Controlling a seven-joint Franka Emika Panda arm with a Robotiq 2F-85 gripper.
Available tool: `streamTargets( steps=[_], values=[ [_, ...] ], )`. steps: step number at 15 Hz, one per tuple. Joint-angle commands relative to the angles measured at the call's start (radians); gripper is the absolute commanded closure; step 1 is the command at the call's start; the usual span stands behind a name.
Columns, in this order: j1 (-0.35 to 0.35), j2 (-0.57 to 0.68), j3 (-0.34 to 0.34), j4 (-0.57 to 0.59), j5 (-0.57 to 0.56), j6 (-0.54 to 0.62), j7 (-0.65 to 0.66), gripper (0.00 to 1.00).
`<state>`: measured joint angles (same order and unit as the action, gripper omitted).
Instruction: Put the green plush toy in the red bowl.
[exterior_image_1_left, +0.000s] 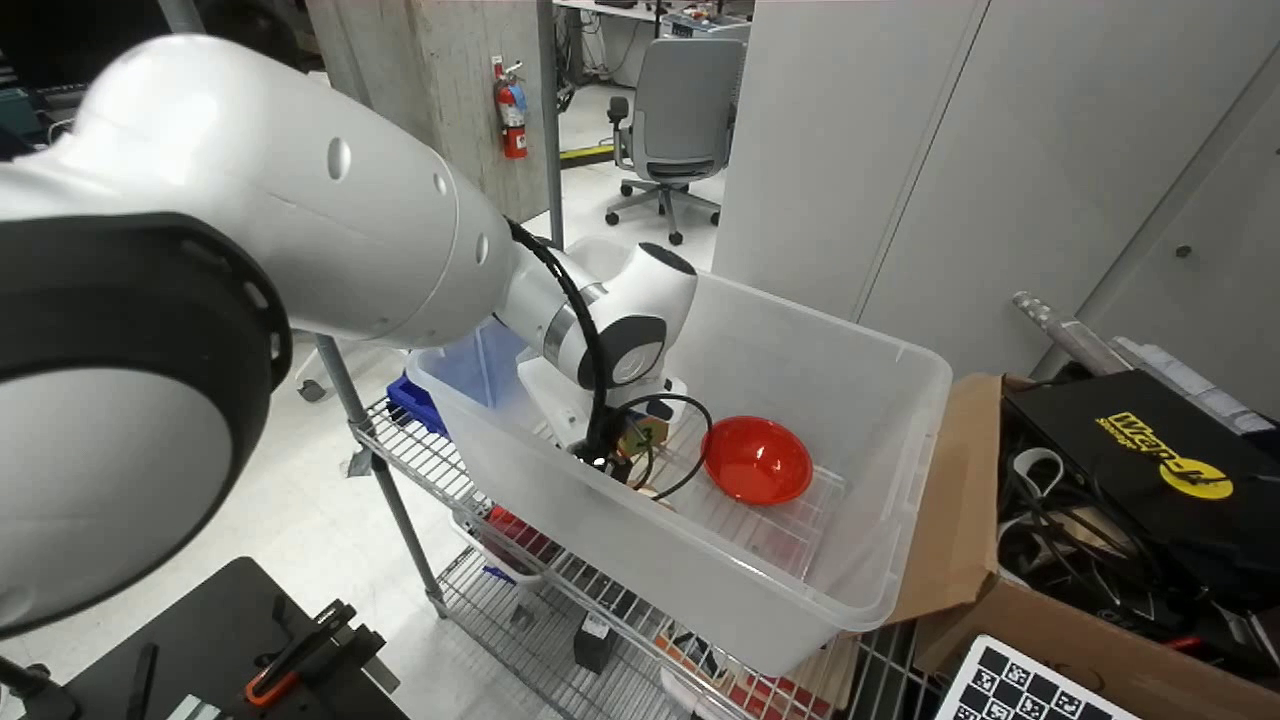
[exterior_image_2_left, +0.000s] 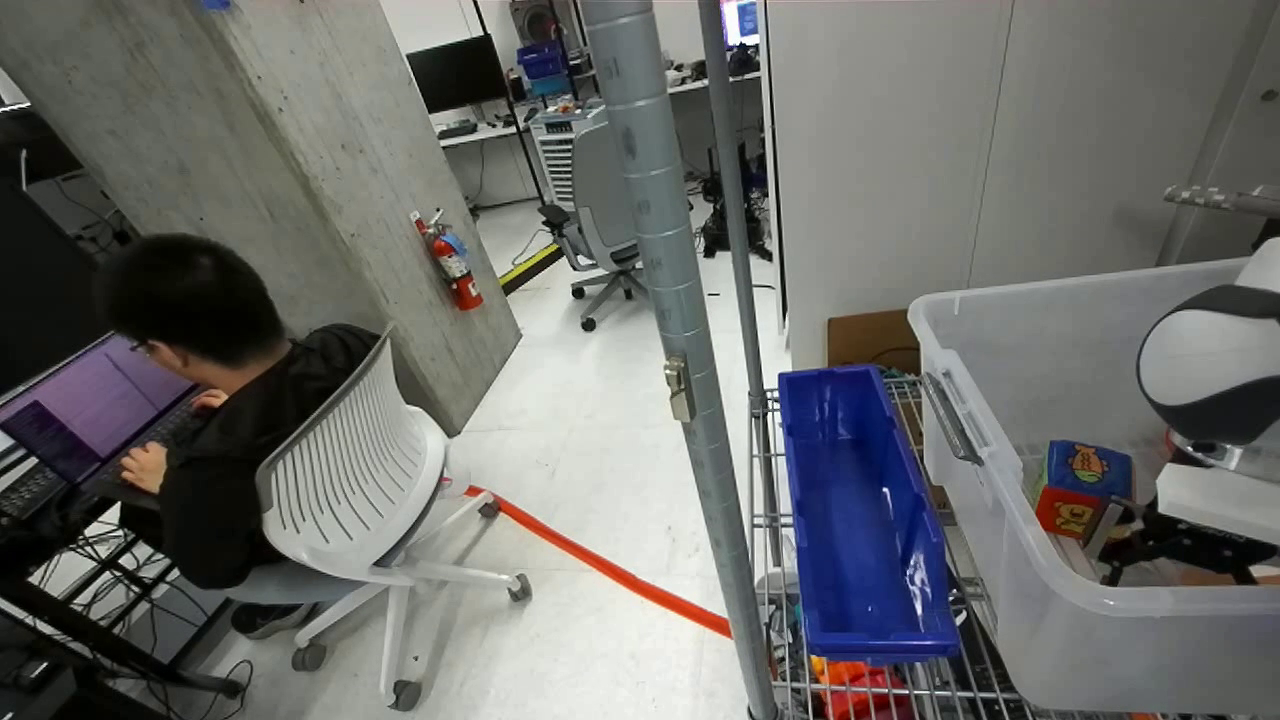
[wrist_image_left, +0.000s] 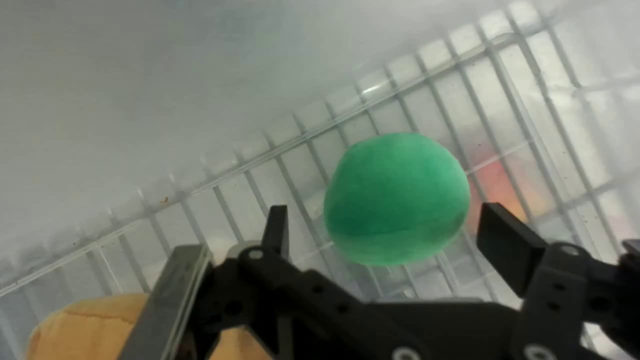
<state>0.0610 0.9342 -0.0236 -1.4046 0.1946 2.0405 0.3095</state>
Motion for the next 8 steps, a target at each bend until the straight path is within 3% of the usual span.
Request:
streamTargets(
  steps=[1, 8],
  values=[
    [0.019, 0.089, -0.018, 0.125, -0.052, -0.089, 0.043, 0.35],
    [0.014, 0.158, -0.011, 0.232, -0.058, -0.172, 0.033, 0.84]
  ],
)
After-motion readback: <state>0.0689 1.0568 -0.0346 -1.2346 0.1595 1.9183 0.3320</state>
